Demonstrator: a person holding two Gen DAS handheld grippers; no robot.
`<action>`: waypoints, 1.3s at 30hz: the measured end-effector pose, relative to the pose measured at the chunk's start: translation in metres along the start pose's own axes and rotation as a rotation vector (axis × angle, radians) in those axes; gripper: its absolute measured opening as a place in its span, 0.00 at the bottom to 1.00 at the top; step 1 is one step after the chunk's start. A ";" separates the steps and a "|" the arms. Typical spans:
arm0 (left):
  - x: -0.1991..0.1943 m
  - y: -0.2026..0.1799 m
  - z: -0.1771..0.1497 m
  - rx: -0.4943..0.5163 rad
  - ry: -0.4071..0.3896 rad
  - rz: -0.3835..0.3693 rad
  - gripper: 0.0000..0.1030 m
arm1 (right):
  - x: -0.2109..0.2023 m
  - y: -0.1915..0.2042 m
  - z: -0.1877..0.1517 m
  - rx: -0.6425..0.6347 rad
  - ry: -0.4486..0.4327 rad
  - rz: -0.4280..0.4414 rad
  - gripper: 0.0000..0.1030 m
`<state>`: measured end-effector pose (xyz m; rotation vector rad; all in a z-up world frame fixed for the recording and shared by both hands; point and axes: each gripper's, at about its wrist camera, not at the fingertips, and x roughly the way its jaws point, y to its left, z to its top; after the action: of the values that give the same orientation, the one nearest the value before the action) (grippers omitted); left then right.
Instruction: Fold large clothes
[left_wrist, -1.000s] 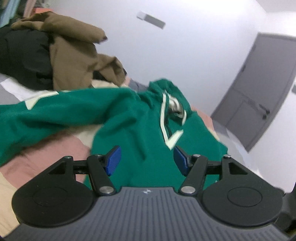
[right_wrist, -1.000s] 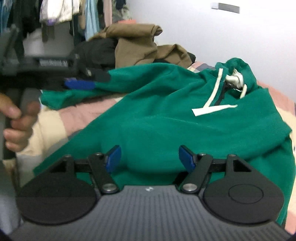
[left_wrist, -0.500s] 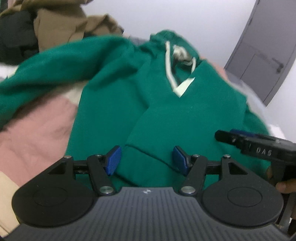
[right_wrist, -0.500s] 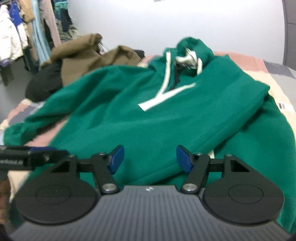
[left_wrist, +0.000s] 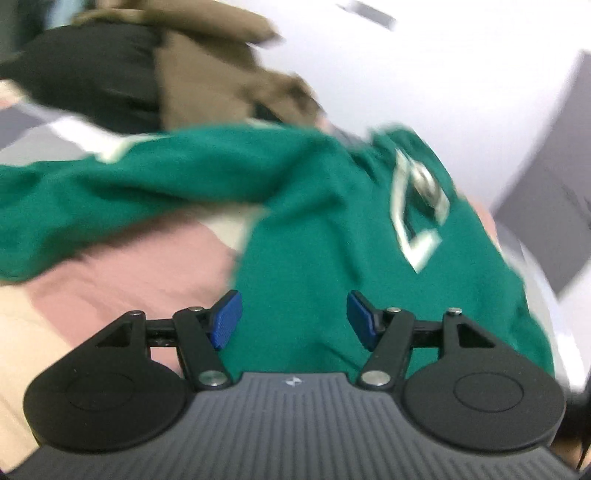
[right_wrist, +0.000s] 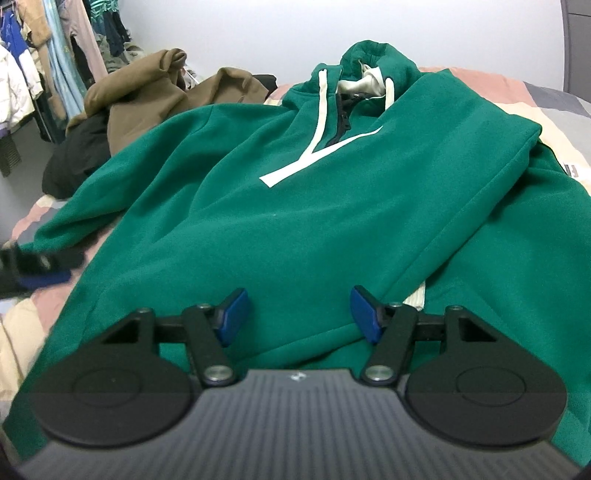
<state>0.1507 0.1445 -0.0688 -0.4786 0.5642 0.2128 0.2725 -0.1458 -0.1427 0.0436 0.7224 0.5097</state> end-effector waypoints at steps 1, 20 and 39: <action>-0.003 0.009 0.005 -0.047 -0.018 0.015 0.69 | 0.000 0.000 0.000 -0.004 0.000 -0.002 0.61; -0.002 0.170 0.017 -0.877 -0.173 0.038 0.74 | -0.003 0.001 -0.002 -0.002 -0.005 -0.012 0.61; 0.037 0.244 0.110 -0.794 -0.280 0.273 0.11 | 0.002 -0.005 0.001 -0.011 -0.044 -0.014 0.62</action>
<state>0.1537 0.4130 -0.0992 -1.1196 0.2478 0.7663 0.2765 -0.1487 -0.1444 0.0391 0.6767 0.4984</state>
